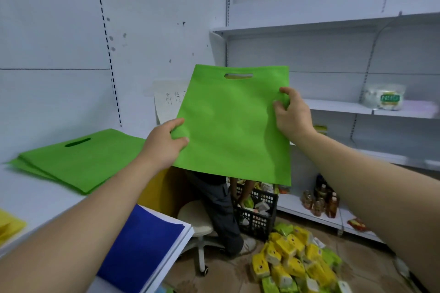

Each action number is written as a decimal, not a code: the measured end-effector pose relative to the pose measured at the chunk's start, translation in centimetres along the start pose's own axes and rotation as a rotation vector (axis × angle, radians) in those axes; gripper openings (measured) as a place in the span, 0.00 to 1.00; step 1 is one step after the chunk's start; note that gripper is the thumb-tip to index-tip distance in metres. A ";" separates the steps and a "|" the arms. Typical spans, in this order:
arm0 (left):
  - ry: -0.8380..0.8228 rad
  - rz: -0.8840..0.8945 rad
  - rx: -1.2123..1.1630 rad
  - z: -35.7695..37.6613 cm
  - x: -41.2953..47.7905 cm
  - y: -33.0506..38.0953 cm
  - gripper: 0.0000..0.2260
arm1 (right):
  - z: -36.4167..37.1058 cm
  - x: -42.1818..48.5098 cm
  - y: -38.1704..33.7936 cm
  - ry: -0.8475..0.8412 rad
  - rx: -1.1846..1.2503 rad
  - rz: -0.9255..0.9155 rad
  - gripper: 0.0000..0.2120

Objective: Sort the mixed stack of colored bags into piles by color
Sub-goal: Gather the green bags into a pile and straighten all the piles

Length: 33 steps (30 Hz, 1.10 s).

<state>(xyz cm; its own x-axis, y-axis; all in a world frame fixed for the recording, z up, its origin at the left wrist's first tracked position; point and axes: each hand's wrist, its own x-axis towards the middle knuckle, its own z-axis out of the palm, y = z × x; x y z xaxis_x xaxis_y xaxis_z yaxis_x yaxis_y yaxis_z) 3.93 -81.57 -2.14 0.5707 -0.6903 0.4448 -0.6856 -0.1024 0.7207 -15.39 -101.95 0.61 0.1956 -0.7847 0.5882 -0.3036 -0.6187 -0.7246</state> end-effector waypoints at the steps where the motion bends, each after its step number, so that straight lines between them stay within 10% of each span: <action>1: 0.001 -0.011 0.000 -0.1 0.7 -0.7 0.25 | 1.1 0.5 0.2 -0.009 0.012 0.004 0.18; 17: 0.337 -0.307 0.316 -6.3 6.8 -11.0 0.25 | 25.4 8.2 -3.0 -0.388 0.230 -0.163 0.19; 33: 0.597 -0.796 0.710 -8.3 0.7 -13.1 0.25 | 41.0 4.6 -6.9 -1.142 0.248 -0.474 0.25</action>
<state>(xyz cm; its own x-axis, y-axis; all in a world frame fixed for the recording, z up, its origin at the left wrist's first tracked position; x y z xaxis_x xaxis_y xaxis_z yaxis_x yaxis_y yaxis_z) 17.08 -74.80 -6.89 0.9334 0.1618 0.3203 -0.0376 -0.8436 0.5357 25.80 -102.75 -6.38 0.9675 0.0079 0.2526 0.1755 -0.7404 -0.6489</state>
